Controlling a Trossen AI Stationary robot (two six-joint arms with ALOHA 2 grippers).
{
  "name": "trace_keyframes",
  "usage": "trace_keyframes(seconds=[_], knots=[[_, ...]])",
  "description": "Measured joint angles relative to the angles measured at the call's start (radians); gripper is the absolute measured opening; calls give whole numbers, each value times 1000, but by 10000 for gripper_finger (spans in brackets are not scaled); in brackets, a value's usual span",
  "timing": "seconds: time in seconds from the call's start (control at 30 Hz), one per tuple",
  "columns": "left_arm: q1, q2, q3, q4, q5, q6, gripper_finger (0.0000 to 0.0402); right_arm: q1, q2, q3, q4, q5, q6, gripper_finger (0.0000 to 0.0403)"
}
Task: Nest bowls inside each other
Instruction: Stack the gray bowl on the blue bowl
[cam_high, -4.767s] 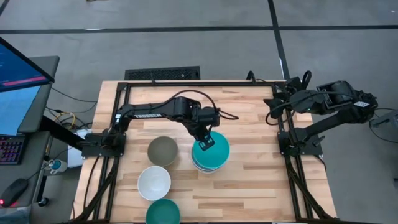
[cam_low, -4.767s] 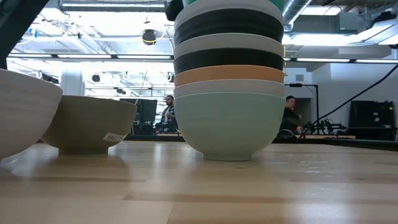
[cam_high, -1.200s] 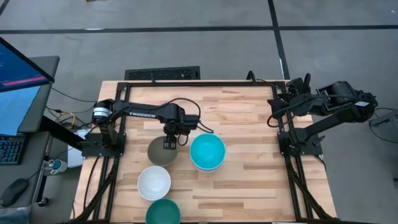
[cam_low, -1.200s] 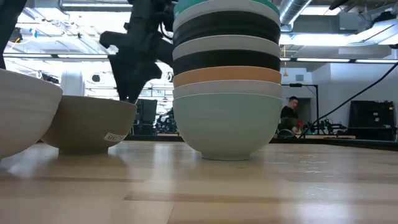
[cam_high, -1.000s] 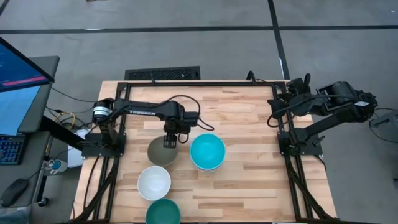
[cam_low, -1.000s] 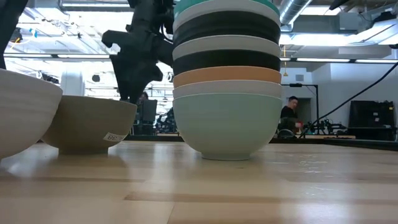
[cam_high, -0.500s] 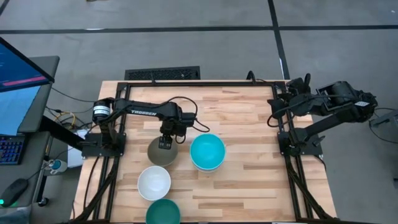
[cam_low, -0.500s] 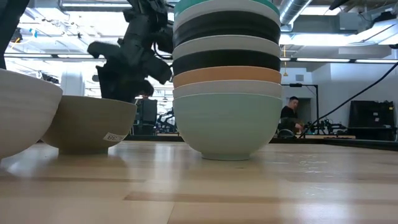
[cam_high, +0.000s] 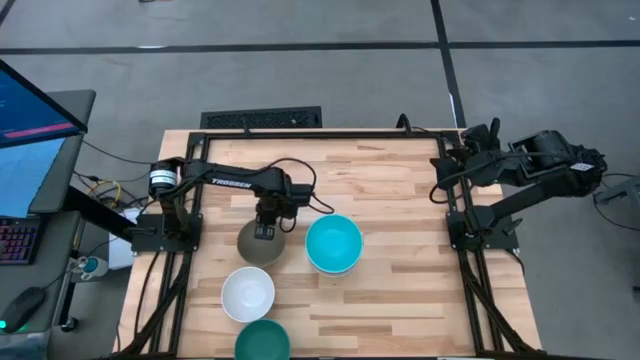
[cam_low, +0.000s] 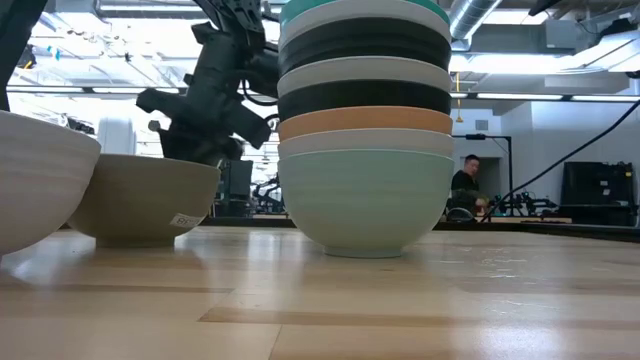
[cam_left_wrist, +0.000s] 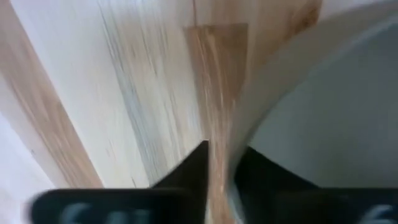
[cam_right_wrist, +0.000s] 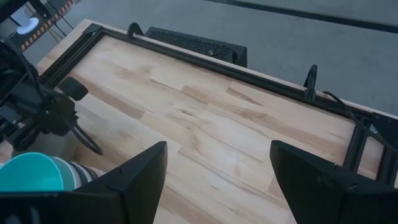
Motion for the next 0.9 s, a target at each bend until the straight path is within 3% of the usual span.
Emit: trace_keyframes(seconds=[0.1,0.27,0.4,0.6,0.7,0.77,0.9], knots=[[0,0,0,-15,2,4,11,0,0,0,0,0,0,306],[15,1,52,-89,-6,14,4,0,0,0,1,0,0,306],[78,1,166,-158,-17,16,3,0,0,0,5,0,0,306],[206,1,496,-346,43,-28,2,0,0,0,5,0,8,306],[248,-7,685,-331,143,-127,2,0,0,0,5,0,8,306],[249,-17,817,-337,231,-186,1,0,0,0,5,0,8,306],[188,-19,1000,-334,270,-269,1,0,0,0,4,1,7,306]])
